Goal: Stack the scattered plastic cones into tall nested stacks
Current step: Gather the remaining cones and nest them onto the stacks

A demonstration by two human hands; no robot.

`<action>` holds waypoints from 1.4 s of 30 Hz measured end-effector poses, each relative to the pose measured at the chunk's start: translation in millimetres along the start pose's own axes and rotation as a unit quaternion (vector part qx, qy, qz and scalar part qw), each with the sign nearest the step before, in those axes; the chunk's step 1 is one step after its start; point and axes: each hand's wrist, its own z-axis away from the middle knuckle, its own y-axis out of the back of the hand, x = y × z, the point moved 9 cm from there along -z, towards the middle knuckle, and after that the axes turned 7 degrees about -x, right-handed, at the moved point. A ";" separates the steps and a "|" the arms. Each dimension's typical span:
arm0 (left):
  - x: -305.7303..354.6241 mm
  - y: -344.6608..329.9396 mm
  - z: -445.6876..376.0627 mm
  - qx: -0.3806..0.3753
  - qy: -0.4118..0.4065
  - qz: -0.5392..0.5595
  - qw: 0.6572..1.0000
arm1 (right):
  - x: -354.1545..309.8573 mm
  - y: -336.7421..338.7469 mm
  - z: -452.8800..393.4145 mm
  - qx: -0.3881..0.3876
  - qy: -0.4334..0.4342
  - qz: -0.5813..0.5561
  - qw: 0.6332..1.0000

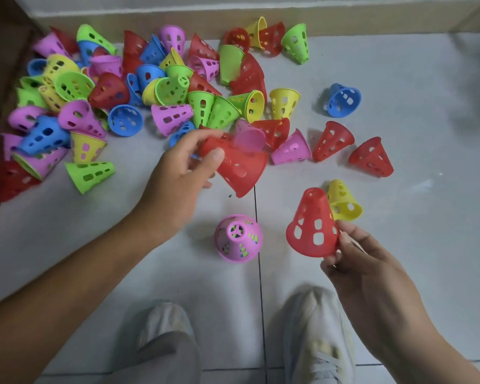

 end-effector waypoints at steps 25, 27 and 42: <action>-9.0 -21.2 67.5 -0.115 -0.021 -0.169 0.979 | 0.7 -59.0 4.8 -0.132 -0.014 -0.009 0.991; -14.4 -16.4 65.8 -0.120 -0.020 -0.170 0.978 | 2.1 -68.0 4.7 -0.152 -0.013 0.025 0.988; -63.6 29.4 9.8 -0.051 -0.002 -0.209 0.977 | 21.6 -62.1 -9.7 -0.089 0.003 0.258 0.962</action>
